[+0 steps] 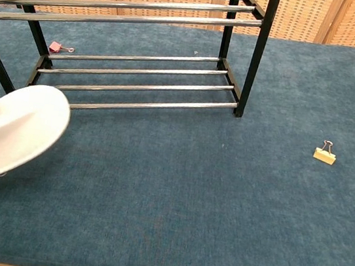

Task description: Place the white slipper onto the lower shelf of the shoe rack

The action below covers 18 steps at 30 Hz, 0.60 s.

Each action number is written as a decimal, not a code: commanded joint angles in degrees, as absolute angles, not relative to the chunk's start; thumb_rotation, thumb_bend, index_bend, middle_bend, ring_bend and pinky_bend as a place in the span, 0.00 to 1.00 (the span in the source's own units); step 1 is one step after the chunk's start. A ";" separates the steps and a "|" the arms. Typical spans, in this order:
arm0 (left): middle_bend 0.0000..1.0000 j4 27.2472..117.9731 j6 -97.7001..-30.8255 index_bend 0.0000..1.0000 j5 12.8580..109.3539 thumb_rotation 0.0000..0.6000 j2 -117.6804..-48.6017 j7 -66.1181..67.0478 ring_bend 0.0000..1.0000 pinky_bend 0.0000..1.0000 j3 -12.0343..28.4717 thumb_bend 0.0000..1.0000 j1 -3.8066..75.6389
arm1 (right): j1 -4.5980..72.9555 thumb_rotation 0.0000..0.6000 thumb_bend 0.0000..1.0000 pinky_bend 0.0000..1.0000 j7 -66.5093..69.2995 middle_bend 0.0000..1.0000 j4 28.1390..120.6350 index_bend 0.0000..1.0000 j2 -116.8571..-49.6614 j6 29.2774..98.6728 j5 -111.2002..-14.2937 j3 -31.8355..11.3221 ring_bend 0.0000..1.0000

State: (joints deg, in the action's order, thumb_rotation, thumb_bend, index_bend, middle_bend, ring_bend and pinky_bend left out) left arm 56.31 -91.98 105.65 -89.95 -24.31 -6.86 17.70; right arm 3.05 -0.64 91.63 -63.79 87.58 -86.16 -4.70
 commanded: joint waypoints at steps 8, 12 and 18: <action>0.58 59.64 -85.58 0.77 104.90 1.00 -93.26 -19.14 0.47 0.56 -3.67 0.67 23.76 | 3.27 1.00 0.00 0.00 -0.08 0.00 91.13 0.00 -63.76 86.73 -84.96 -5.10 0.00; 0.58 60.66 -83.73 0.77 104.31 1.00 -93.89 -17.55 0.47 0.56 -2.48 0.67 25.77 | 3.25 1.00 0.00 0.00 0.31 0.00 91.07 0.00 -63.58 86.56 -84.51 -5.27 0.00; 0.58 61.54 -79.03 0.77 102.29 1.00 -94.82 -14.60 0.47 0.56 -0.61 0.67 28.96 | 3.14 1.00 0.00 0.00 0.83 0.00 91.21 0.00 -63.31 86.62 -84.33 -5.35 0.00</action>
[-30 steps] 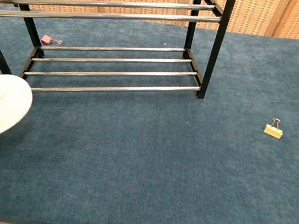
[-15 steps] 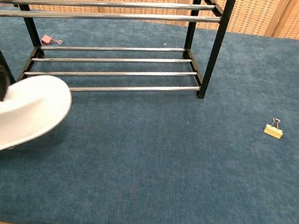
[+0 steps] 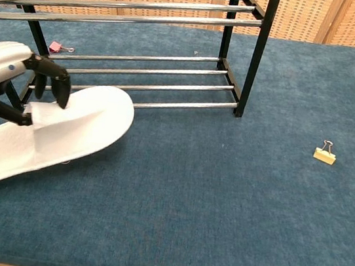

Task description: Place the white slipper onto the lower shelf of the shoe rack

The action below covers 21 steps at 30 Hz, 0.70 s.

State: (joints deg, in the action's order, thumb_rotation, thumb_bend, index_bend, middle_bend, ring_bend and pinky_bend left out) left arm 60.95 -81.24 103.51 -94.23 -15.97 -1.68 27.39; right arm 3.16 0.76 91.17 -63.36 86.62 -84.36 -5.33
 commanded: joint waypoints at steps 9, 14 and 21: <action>0.58 60.51 -71.02 0.77 98.48 1.00 -97.55 -10.33 0.47 0.56 2.49 0.66 34.36 | 3.29 1.00 0.00 0.00 1.46 0.00 90.93 0.00 -63.23 86.01 -83.62 -5.58 0.00; 0.58 59.26 -67.57 0.77 95.08 1.00 -99.74 -10.28 0.47 0.56 4.11 0.66 35.78 | 3.46 1.00 0.00 0.00 1.53 0.00 90.71 0.00 -63.29 85.57 -83.28 -5.67 0.00; 0.58 56.43 -65.13 0.77 92.40 1.00 -102.71 -8.12 0.47 0.56 5.73 0.66 37.69 | 3.41 1.00 0.00 0.00 1.90 0.00 90.77 0.00 -63.04 85.10 -82.67 -5.69 0.00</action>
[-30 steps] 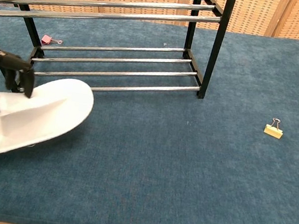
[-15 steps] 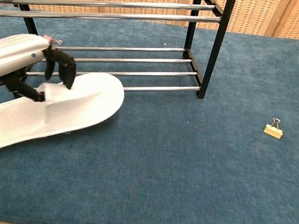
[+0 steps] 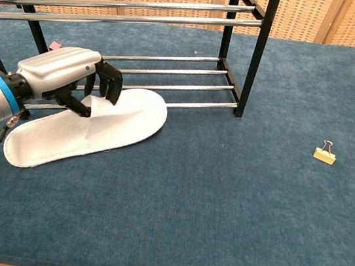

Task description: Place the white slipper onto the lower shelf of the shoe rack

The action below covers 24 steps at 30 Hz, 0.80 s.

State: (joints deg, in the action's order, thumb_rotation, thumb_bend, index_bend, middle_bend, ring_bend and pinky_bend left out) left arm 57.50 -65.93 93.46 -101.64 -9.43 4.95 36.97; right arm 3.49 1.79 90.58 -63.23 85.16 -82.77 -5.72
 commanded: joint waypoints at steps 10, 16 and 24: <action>0.58 54.44 -63.33 0.77 87.29 1.00 -103.76 -4.10 0.47 0.56 8.76 0.66 38.77 | 3.21 1.00 0.00 0.00 2.31 0.00 91.44 0.00 -62.37 85.21 -82.56 -5.72 0.00; 0.58 54.97 -62.14 0.78 84.14 1.00 -103.16 -1.14 0.48 0.56 10.33 0.66 39.02 | 3.10 1.00 0.00 0.00 2.08 0.00 91.67 0.00 -62.31 85.38 -82.70 -5.63 0.00; 0.58 56.83 -61.74 0.78 79.82 1.00 -102.44 4.94 0.48 0.57 12.42 0.66 38.81 | 3.12 1.00 0.00 0.00 2.00 0.00 91.77 0.00 -62.24 85.17 -82.57 -5.59 0.00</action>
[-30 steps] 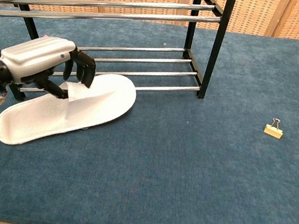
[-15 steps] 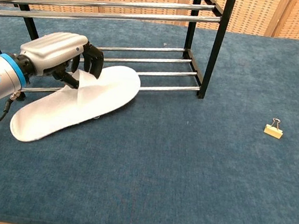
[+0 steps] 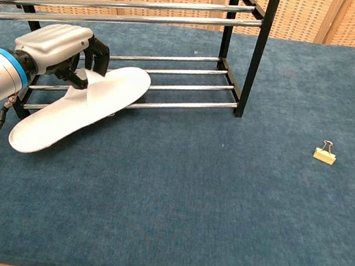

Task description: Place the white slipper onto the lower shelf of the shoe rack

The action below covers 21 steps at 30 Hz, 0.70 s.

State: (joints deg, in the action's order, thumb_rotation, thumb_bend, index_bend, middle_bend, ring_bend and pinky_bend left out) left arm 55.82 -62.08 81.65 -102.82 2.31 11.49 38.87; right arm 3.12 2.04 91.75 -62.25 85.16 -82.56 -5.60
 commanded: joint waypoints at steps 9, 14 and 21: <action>0.59 58.78 -59.27 0.78 74.59 1.00 -102.06 10.93 0.48 0.57 13.52 0.65 38.81 | 3.14 1.00 0.00 0.00 1.91 0.00 91.81 0.00 -62.27 84.97 -82.50 -5.52 0.00; 0.59 57.78 -58.73 0.78 72.96 1.00 -102.92 11.09 0.49 0.57 14.16 0.65 39.18 | 3.22 1.00 0.00 0.00 1.90 0.00 91.78 0.00 -62.37 84.63 -82.39 -5.44 0.00; 0.59 55.73 -59.50 0.78 72.23 1.00 -103.96 11.93 0.49 0.57 15.36 0.65 40.47 | 3.31 1.00 0.00 0.00 1.93 0.00 91.55 0.00 -62.40 84.35 -82.04 -5.55 0.00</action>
State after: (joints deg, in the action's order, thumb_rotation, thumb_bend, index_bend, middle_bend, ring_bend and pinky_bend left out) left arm 55.86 -59.39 72.37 -103.83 11.78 15.21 40.31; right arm 3.29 1.93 91.57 -62.39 84.37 -82.06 -5.55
